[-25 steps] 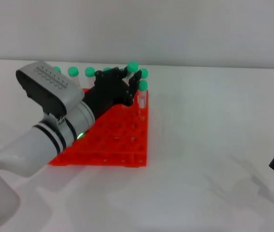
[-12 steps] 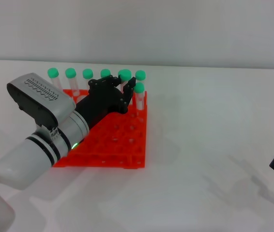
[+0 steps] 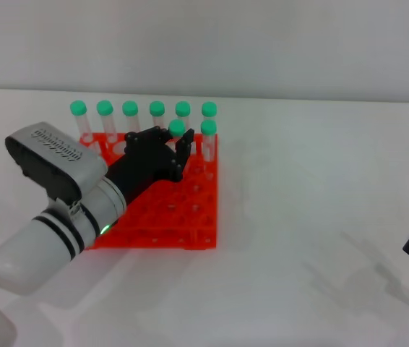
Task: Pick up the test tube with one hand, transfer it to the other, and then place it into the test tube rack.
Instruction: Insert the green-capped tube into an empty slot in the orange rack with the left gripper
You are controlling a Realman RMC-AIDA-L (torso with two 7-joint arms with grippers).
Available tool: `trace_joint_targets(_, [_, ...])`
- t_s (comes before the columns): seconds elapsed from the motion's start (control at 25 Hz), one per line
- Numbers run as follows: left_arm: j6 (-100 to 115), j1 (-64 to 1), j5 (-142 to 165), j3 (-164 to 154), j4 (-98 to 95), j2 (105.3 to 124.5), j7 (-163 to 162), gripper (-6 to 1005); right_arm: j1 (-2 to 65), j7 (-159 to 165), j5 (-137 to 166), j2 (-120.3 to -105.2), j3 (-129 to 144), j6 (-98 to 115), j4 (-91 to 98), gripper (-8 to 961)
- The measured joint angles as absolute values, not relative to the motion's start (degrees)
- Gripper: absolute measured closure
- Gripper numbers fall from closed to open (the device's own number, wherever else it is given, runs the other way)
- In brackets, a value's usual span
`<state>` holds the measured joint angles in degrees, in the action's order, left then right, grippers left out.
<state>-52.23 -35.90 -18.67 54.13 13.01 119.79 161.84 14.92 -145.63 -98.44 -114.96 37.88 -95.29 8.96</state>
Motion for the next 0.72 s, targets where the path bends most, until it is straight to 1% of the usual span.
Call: trace_joint_targets(0.72, [-52.73,-33.44,-22.95,54.50,15.89,119.80,161.80,685,13.86,-145.63,-98.44,-114.87,37.88,-96.02,8.97,77])
